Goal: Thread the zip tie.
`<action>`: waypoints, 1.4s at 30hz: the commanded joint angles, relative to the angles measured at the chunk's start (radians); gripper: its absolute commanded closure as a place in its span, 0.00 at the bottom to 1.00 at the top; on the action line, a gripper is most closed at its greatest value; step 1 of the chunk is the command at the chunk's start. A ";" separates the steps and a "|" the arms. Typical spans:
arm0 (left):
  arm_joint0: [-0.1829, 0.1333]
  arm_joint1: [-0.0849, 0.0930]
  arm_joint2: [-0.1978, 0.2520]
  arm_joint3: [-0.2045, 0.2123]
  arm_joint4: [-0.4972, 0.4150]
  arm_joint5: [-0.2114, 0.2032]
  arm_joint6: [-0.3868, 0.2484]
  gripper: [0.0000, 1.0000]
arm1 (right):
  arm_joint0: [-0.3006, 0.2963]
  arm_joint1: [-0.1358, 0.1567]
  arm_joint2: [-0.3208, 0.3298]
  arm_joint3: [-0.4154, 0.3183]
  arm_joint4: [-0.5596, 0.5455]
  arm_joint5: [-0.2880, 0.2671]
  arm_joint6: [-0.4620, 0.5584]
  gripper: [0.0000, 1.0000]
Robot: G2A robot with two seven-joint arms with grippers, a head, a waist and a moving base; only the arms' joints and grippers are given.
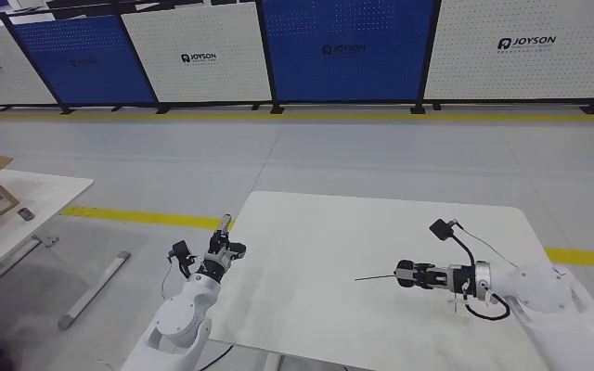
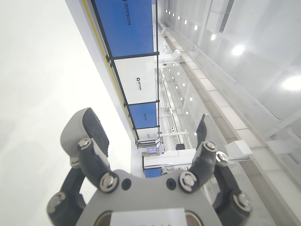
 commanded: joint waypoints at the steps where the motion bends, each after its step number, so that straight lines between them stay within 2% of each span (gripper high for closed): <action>1: 0.000 0.000 0.000 0.000 0.000 0.000 0.000 0.00 | 0.000 0.000 0.000 0.000 0.000 0.000 0.000 1.00; 11: 0.000 0.000 0.000 0.000 0.000 0.000 0.000 0.00 | -0.002 0.000 0.000 -0.001 0.000 0.001 -0.006 1.00; 14: 0.000 0.000 0.000 0.000 0.000 0.000 0.000 0.00 | -0.009 -0.001 0.002 -0.030 -0.022 0.004 -0.038 1.00; 17: 0.000 0.000 0.000 0.000 0.000 0.000 0.000 0.00 | -0.007 0.001 0.007 -0.056 -0.125 0.000 -0.099 1.00; 19: 0.000 0.000 0.000 0.000 0.000 0.000 0.000 0.00 | -0.007 0.002 0.001 -0.102 -0.189 0.000 -0.119 1.00; 23: 0.000 0.000 0.000 0.000 0.000 0.000 0.000 0.00 | -0.012 0.008 -0.018 -0.125 -0.310 0.000 -0.143 1.00; 26: 0.000 0.000 0.000 0.000 0.000 0.000 0.000 0.00 | -0.011 0.007 -0.031 -0.143 -0.234 0.000 -0.119 1.00; 42: 0.000 0.000 0.000 0.000 0.000 0.000 0.000 0.00 | -0.013 0.007 -0.031 -0.144 -0.235 0.000 -0.125 1.00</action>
